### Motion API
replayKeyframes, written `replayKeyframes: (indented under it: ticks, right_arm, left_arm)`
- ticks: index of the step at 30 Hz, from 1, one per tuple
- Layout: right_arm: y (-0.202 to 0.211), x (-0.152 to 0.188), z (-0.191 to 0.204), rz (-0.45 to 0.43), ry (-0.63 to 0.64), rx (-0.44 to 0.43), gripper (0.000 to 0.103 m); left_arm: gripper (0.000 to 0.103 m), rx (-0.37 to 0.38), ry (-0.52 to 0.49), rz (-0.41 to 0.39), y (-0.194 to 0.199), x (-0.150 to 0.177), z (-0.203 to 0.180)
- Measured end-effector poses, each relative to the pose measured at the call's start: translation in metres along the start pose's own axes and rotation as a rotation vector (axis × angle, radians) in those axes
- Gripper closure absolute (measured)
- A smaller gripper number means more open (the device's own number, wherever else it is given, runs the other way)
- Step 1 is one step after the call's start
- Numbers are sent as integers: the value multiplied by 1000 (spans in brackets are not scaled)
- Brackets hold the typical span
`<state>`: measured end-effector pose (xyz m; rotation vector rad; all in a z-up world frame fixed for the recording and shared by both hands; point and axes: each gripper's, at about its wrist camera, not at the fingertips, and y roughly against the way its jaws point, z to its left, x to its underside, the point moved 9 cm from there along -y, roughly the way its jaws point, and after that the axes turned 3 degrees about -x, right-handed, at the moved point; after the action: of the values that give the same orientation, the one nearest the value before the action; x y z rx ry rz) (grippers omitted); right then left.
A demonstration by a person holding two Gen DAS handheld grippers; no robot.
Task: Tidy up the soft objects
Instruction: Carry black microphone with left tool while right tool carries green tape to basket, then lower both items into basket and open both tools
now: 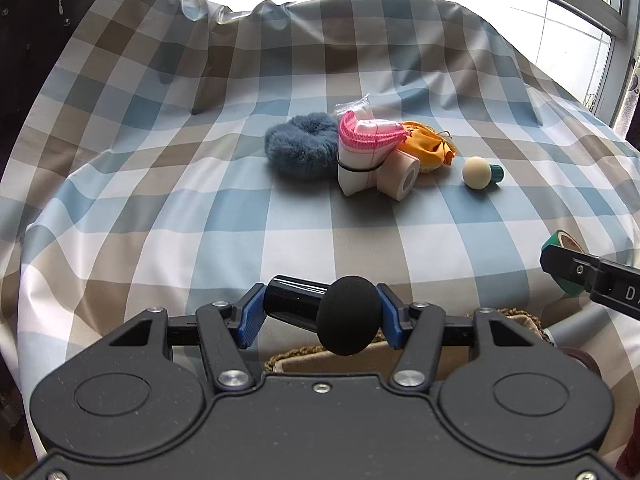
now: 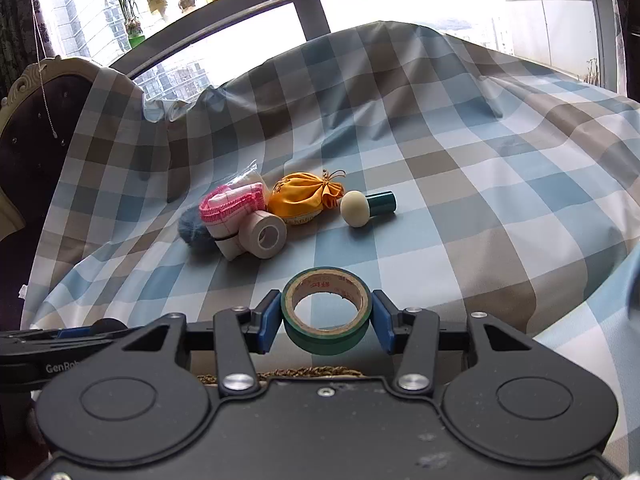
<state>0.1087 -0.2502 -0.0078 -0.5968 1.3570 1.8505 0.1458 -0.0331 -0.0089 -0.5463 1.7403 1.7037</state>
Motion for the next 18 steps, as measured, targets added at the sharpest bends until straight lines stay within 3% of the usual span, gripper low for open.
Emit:
replayKeyframes:
  ticks: [7,18]
  right_arm:
    - [31,26,6,52,53,14,56]
    - [53,60,19,119,220,48,56]
  left_arm:
    - [48,34,9,81,10,39,-13]
    - [48,16,11,158,11,76,-16]
